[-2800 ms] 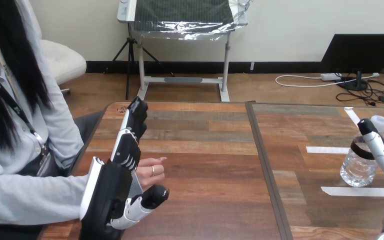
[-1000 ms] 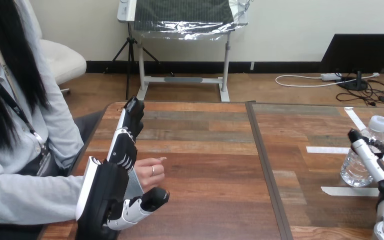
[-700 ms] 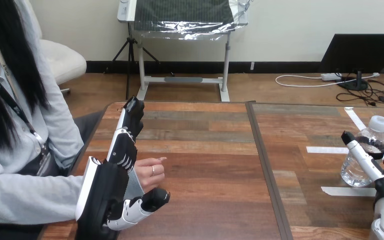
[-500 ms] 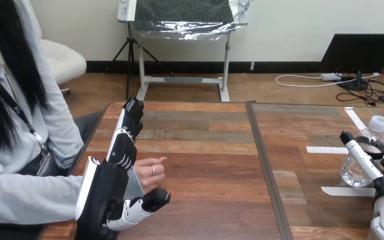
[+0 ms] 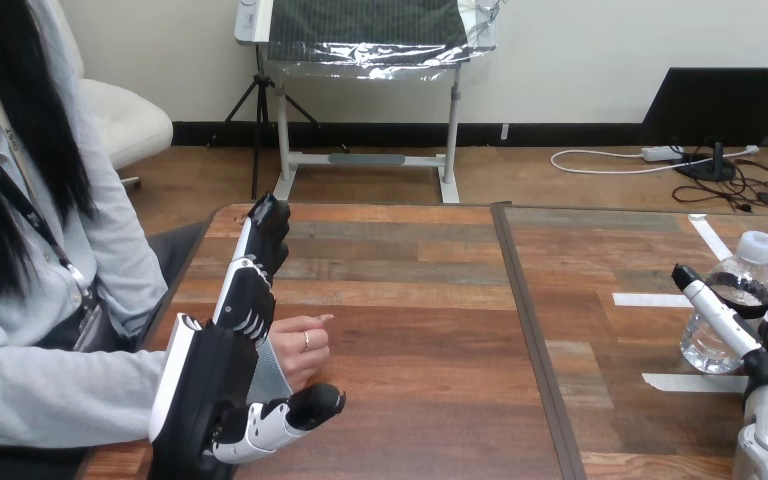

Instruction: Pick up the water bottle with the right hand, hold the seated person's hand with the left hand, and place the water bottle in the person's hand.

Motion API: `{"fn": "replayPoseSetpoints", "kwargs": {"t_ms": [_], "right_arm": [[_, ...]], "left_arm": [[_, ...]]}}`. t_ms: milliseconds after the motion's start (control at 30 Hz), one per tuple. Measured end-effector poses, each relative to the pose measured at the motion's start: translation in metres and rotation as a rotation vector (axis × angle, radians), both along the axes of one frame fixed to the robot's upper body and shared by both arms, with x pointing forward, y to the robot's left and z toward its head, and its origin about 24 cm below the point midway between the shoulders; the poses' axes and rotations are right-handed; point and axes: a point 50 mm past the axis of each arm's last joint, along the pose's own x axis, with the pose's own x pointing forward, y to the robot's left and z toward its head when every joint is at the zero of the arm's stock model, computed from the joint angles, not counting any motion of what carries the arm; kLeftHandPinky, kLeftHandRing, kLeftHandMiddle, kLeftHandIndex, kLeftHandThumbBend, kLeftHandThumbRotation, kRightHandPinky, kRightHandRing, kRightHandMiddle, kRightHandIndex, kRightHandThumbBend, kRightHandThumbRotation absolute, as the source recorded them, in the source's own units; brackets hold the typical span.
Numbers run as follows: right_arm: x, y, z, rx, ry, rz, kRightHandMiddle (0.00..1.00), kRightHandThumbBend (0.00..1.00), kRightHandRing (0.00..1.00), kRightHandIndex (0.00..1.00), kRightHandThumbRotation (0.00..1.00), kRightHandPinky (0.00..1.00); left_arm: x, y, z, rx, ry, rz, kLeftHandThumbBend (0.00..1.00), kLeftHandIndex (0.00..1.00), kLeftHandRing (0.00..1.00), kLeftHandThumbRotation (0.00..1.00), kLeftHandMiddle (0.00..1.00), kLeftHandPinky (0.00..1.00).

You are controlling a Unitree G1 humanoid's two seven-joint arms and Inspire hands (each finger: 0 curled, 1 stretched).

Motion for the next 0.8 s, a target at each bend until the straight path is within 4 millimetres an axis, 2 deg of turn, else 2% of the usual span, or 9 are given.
{"fn": "replayPoseSetpoints", "kwargs": {"t_ms": [367, 467, 500, 800], "right_arm": [[0.0036, -0.0018, 0.0030, -0.006, 0.028, 0.002, 1.00, 1.00, 0.97, 1.00, 0.45, 0.93], [0.0040, -0.0023, 0.0034, -0.003, 0.030, 0.004, 1.00, 1.00, 0.88, 1.00, 0.44, 0.75], [0.0042, -0.0023, 0.0035, -0.002, 0.029, 0.005, 0.99, 1.00, 0.87, 1.00, 0.43, 0.74], [0.0055, -0.0030, 0.0047, 0.007, 0.033, 0.001, 0.98, 1.00, 0.86, 1.00, 0.40, 0.72]], "left_arm": [[-0.0013, 0.0019, 0.0003, -0.008, -0.002, -0.004, 1.00, 1.00, 1.00, 0.64, 1.00, 1.00], [-0.0019, 0.0023, 0.0002, -0.013, -0.002, -0.005, 1.00, 1.00, 1.00, 0.63, 1.00, 1.00], [-0.0022, 0.0025, 0.0002, -0.015, -0.002, -0.005, 1.00, 1.00, 1.00, 0.63, 1.00, 1.00], [-0.0061, 0.0048, -0.0004, -0.026, -0.007, 0.000, 1.00, 1.00, 1.00, 0.64, 1.00, 1.00]]}}
